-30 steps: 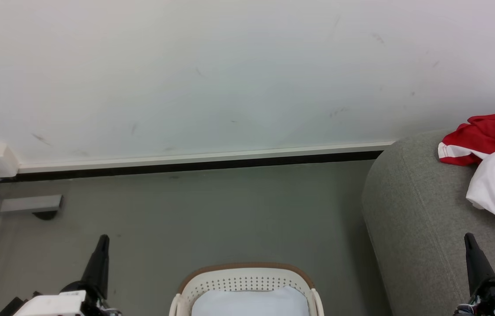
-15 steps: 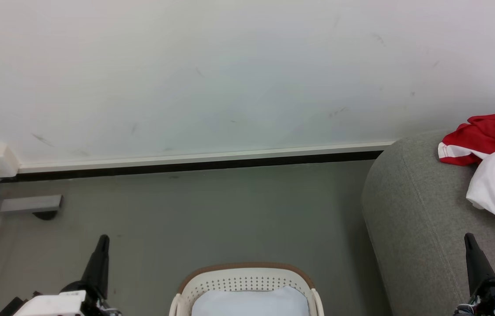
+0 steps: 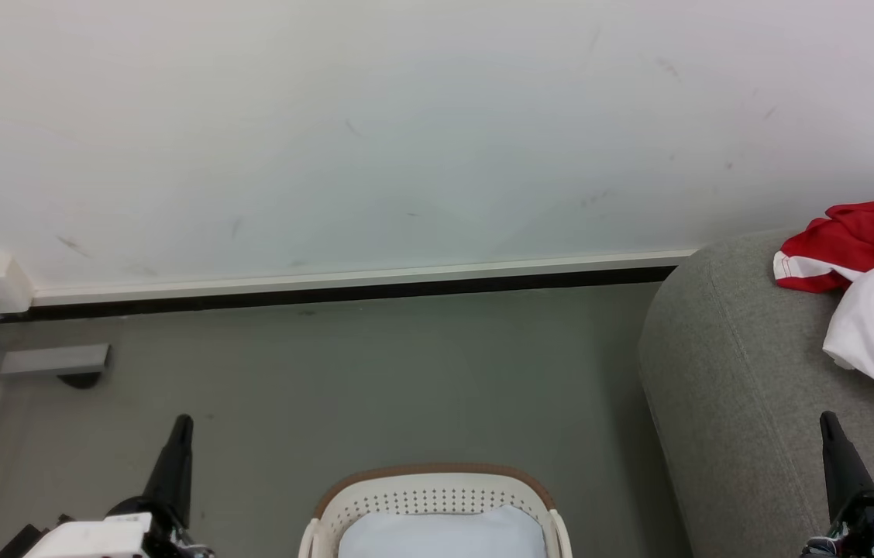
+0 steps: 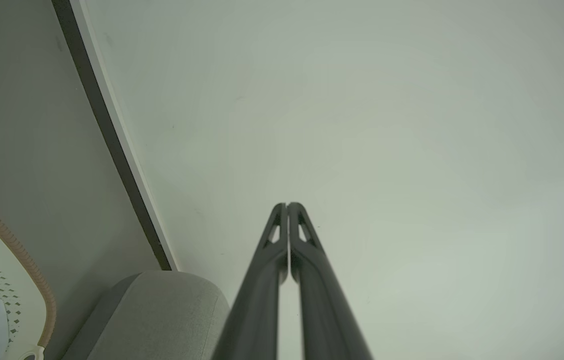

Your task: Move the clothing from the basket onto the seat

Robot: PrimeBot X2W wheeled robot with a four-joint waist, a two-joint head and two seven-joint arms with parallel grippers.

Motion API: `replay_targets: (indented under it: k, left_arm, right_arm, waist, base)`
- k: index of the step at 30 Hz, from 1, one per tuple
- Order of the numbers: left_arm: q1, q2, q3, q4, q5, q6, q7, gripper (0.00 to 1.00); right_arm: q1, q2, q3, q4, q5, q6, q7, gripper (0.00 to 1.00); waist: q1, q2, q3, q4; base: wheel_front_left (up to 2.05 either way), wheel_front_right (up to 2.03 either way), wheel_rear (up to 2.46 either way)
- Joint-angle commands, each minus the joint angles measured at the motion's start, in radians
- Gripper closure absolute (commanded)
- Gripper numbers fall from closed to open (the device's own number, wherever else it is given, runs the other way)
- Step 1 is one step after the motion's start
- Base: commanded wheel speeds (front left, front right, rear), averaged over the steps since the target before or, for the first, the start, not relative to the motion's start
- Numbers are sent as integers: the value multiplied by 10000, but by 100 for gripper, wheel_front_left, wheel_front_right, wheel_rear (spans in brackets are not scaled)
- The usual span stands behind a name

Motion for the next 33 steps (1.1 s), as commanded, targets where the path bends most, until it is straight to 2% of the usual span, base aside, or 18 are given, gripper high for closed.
replay_targets:
  k: [1,33]
  left_arm:
    - [-88,21,12,-30,-140,7,36,100]
    - [-88,22,12,-31,-141,7,35,100]
  right_arm:
    - [-119,-75,-37,-47,5,-25,34,100]
    - [-119,-76,-37,-47,5,-23,34,100]
  waist:
    - [0,-1,0,0]
    - [0,-1,0,0]
  base:
    - [0,0,0]
    - [0,0,0]
